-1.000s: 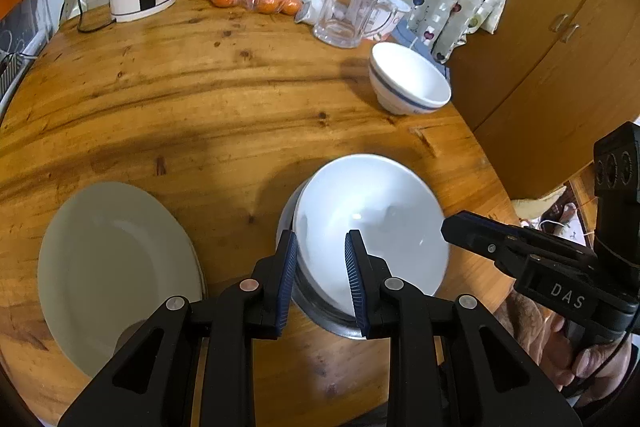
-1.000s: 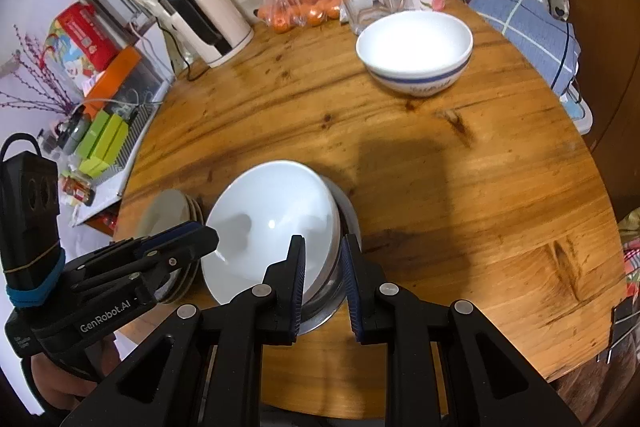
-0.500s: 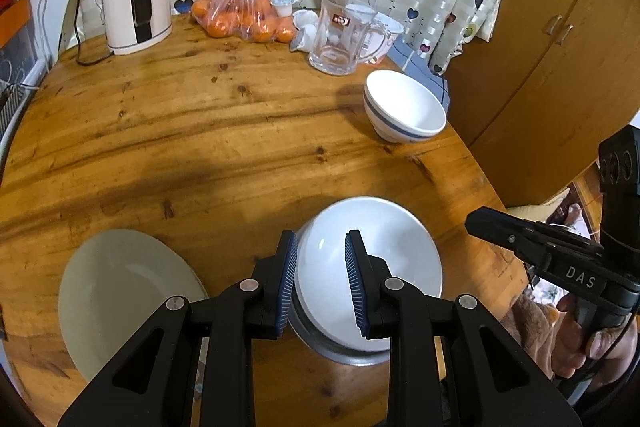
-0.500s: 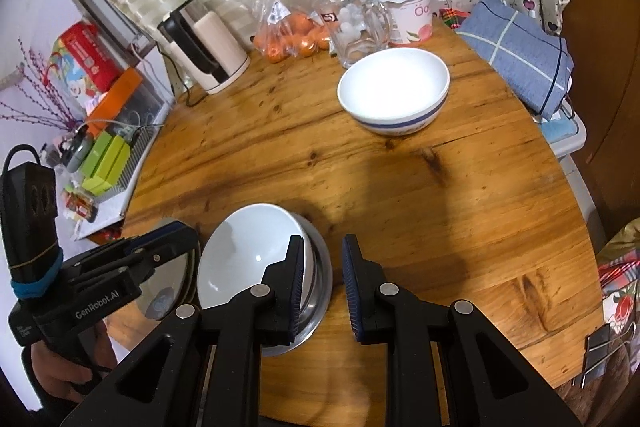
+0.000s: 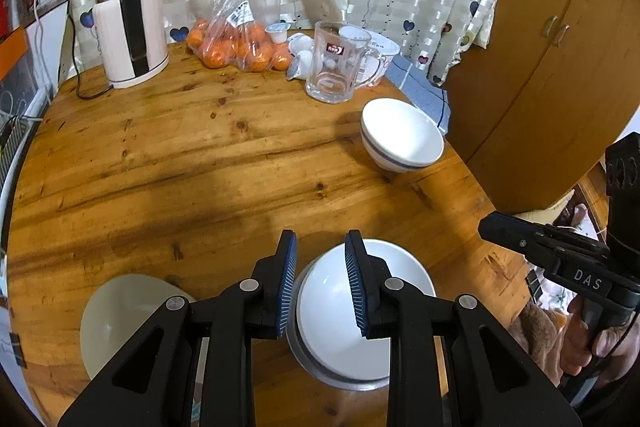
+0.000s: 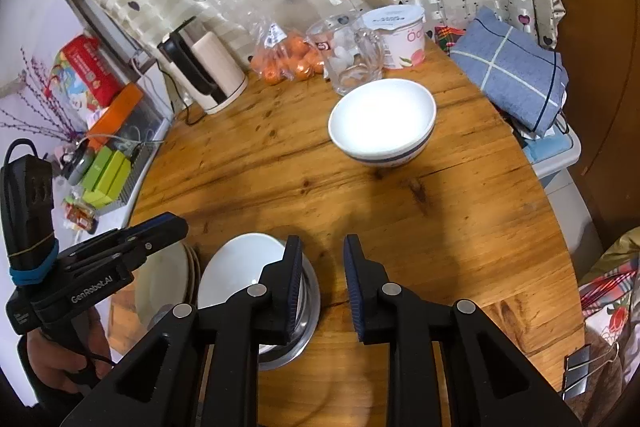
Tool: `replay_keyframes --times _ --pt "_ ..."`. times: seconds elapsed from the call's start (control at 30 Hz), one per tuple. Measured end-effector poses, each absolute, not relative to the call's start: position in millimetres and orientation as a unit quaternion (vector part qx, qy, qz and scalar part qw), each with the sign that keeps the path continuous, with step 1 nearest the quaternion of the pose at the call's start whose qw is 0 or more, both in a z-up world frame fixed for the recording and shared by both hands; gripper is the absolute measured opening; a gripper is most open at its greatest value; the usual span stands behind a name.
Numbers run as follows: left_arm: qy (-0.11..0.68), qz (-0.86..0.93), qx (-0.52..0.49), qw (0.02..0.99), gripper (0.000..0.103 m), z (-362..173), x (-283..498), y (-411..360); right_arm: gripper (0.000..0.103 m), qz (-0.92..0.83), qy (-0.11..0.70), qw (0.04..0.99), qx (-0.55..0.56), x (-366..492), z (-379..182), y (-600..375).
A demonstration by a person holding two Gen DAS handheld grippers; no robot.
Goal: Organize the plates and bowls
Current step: 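Move both grippers toward the blue-rimmed white bowl stack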
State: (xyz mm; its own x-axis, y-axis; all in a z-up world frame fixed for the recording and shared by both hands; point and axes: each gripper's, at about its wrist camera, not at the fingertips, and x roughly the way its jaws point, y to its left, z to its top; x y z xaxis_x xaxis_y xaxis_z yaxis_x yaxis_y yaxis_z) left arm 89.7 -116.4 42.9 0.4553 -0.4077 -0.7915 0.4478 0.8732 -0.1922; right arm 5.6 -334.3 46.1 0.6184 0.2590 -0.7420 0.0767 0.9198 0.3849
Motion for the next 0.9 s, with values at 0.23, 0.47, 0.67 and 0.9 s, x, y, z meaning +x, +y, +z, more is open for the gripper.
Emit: replay_keyframes --times 0.23,0.47,0.67,0.9 --pt "0.453 -0.259 0.021 0.853 0.026 50 100 -121 0.026 0.042 0.425 0.882 0.196 11 52 -343" --pt "0.459 -0.268 0.017 0.847 0.026 49 111 -130 0.027 0.036 0.426 0.882 0.199 20 52 -349" --pt "0.467 -0.289 0.014 0.836 0.026 47 122 -140 0.027 0.033 0.433 0.879 0.197 28 50 -353" --pt "0.477 -0.3 0.009 0.826 0.026 44 138 -150 0.027 0.022 0.435 0.878 0.197 40 46 -359"
